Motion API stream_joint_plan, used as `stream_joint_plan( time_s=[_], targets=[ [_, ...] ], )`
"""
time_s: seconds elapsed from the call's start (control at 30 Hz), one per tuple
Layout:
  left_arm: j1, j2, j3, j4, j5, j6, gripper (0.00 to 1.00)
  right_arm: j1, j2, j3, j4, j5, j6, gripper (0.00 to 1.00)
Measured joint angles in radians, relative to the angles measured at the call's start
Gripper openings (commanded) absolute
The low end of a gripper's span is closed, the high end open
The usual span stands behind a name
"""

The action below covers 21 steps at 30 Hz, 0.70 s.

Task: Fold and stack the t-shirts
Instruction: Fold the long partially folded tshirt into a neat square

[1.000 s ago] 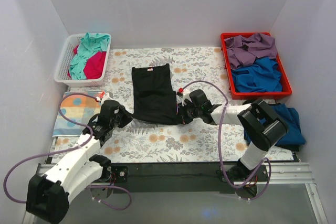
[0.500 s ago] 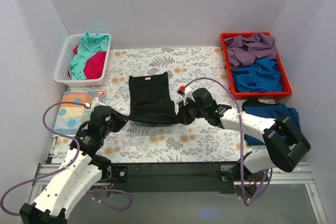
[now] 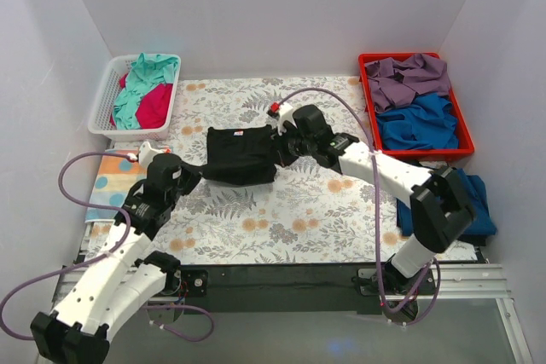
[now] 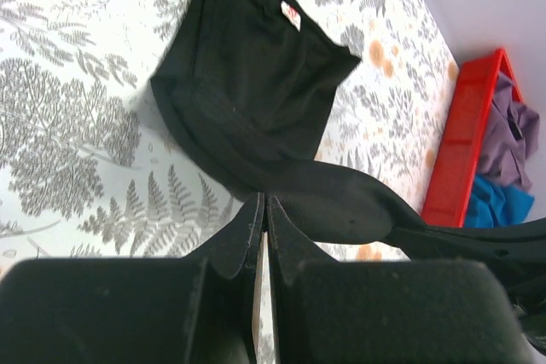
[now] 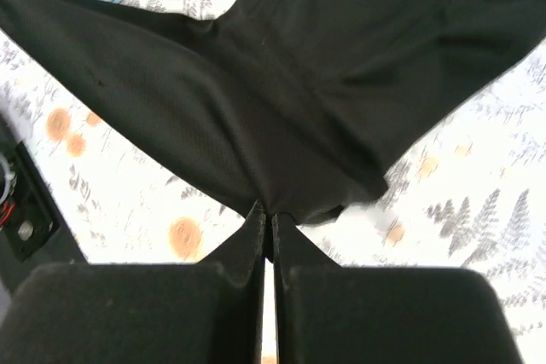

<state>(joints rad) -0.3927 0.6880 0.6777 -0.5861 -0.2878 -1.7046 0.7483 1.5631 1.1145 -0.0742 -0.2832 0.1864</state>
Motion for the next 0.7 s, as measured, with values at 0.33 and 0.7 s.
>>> stream_joint_plan(
  time_s=[0.33,0.7],
  targets=[
    [0.001,0.352,0.108,0.177,-0.108,0.011,0.0,-0.068,0.317,0.323,-0.075,0.002,-0.056,0.01],
    [0.041,0.81,0.364,0.342,-0.169,0.082,0.0,-0.171,0.573,0.586,-0.111,-0.024,-0.071,0.01]
  ],
)
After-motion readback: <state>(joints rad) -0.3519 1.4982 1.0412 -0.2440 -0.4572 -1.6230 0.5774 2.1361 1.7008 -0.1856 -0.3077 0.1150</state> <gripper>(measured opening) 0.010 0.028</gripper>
